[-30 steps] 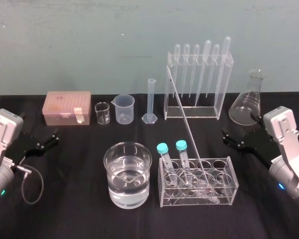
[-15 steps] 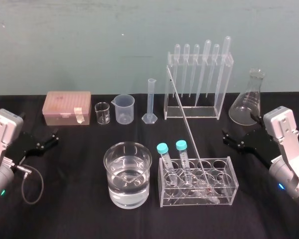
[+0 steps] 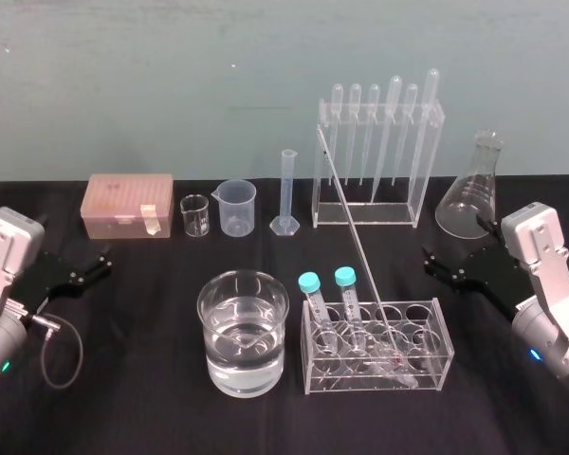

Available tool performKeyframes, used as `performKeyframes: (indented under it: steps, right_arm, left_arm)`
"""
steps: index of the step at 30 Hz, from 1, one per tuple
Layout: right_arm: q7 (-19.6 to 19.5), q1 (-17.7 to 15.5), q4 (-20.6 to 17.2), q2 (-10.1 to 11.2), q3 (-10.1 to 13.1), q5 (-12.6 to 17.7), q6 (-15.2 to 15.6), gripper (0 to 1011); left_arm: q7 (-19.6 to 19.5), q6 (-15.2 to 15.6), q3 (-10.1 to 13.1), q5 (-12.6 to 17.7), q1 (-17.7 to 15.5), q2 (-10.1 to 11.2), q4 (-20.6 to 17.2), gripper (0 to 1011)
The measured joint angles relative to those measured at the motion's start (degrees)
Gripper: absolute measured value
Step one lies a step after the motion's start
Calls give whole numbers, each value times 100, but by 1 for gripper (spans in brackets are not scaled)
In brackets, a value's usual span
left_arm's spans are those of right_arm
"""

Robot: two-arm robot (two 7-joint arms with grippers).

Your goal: Hold the thermometer with one hand and immerse one end into the beaker, then reinsert it into the test tube rack.

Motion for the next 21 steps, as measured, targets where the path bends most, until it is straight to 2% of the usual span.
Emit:
performKeyframes:
  steps: [11, 13, 15, 17, 18, 19, 21]
  right_arm:
    - [0, 0, 0, 0, 0, 0, 0, 1003]
    - [133, 16, -14, 31, 38, 60, 100, 1003]
    - [306, 21, -68, 62, 114, 225, 236, 1003]
    - [593, 10, -177, 104, 245, 545, 462, 1003]
    - [815, -8, -281, 143, 359, 807, 639, 1003]
    - [815, -8, -281, 143, 359, 807, 639, 1003]
    - [1156, -40, -447, 203, 531, 1231, 909, 1003]
  left_arm:
    - [0, 0, 0, 0, 0, 0, 0, 1008]
    - [0, 0, 0, 0, 0, 0, 0, 1008]
    - [0, 0, 0, 0, 0, 0, 0, 1008]
    - [0, 0, 0, 0, 0, 0, 0, 1008]
    - [0, 0, 0, 0, 0, 0, 0, 1008]
    - [0, 0, 0, 0, 0, 0, 0, 1008]
    - [0, 0, 0, 0, 0, 0, 0, 1008]
